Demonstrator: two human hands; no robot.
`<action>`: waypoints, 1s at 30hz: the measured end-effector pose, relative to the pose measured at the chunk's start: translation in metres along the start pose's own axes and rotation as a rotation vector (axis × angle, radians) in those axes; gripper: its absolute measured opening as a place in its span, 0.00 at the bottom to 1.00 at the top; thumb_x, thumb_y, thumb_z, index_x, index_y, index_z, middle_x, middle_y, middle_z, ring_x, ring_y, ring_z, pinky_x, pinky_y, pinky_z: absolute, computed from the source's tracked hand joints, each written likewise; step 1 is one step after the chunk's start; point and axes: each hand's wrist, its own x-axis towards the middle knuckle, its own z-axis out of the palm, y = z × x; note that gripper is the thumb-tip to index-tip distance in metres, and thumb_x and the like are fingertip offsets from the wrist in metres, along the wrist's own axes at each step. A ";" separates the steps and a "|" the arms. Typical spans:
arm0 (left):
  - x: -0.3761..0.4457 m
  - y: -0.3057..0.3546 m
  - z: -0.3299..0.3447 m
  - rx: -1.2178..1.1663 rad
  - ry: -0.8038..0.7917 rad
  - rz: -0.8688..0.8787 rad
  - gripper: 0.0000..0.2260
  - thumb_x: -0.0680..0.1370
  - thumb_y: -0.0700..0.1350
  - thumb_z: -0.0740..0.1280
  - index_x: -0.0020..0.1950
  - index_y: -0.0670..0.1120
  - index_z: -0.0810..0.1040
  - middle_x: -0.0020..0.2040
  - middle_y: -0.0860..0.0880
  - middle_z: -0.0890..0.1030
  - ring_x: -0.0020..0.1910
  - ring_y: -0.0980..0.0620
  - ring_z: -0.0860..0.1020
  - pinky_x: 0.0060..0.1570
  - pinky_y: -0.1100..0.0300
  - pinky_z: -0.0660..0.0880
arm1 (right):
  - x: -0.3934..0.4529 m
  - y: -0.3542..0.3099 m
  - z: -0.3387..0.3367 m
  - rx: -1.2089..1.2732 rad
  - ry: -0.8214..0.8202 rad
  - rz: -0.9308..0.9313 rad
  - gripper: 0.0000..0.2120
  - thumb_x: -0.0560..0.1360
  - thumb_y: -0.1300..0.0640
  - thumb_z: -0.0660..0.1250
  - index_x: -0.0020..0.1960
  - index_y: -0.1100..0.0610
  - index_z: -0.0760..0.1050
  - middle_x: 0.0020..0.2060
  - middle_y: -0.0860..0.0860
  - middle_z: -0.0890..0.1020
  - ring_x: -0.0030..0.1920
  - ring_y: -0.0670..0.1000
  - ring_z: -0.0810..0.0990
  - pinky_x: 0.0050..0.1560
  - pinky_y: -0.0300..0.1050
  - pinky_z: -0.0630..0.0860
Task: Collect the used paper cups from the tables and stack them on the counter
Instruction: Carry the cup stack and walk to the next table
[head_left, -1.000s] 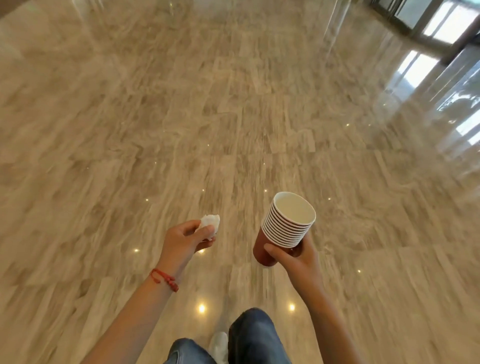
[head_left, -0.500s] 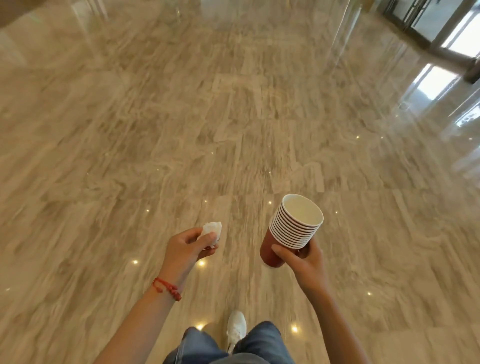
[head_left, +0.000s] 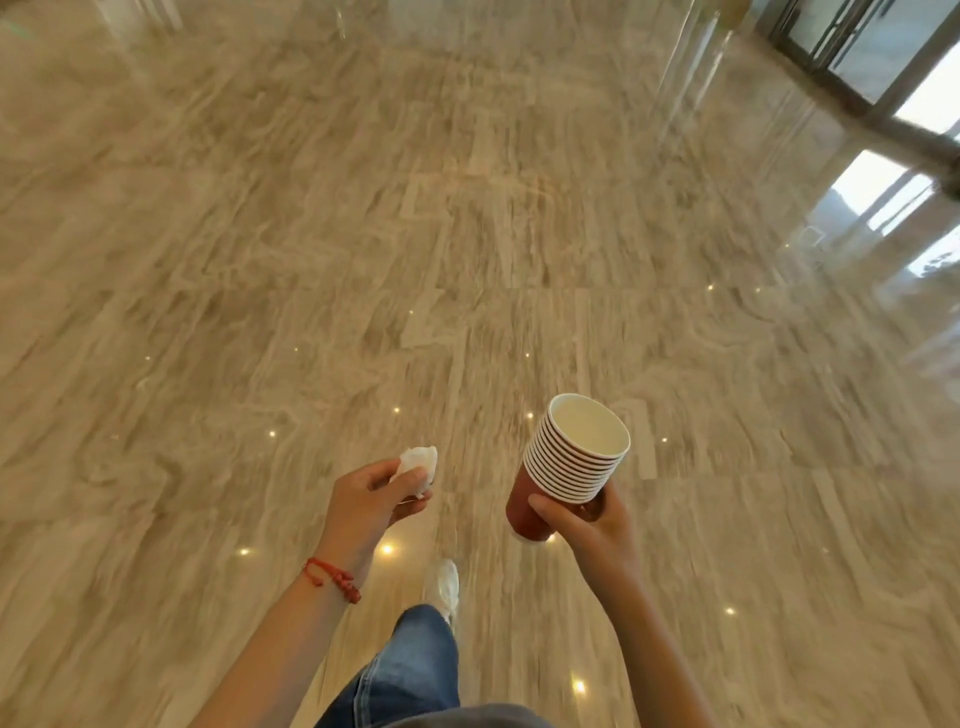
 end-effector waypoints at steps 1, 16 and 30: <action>0.027 0.014 0.009 0.002 -0.001 0.004 0.04 0.71 0.36 0.70 0.45 0.37 0.81 0.37 0.44 0.82 0.34 0.52 0.82 0.33 0.65 0.78 | 0.028 -0.008 0.004 -0.003 0.005 -0.002 0.25 0.64 0.63 0.77 0.59 0.53 0.74 0.47 0.44 0.84 0.49 0.43 0.82 0.43 0.33 0.78; 0.355 0.157 0.147 0.059 -0.002 -0.022 0.03 0.71 0.37 0.71 0.44 0.40 0.82 0.36 0.46 0.84 0.35 0.51 0.82 0.33 0.65 0.78 | 0.398 -0.081 0.030 -0.007 0.020 0.035 0.26 0.64 0.62 0.78 0.58 0.53 0.74 0.47 0.46 0.84 0.49 0.42 0.82 0.43 0.31 0.77; 0.651 0.303 0.291 -0.008 0.060 -0.008 0.02 0.70 0.36 0.71 0.42 0.40 0.82 0.36 0.44 0.84 0.35 0.49 0.82 0.33 0.65 0.78 | 0.765 -0.176 0.028 -0.011 -0.031 -0.005 0.24 0.64 0.64 0.77 0.56 0.52 0.75 0.48 0.47 0.84 0.49 0.44 0.82 0.44 0.34 0.78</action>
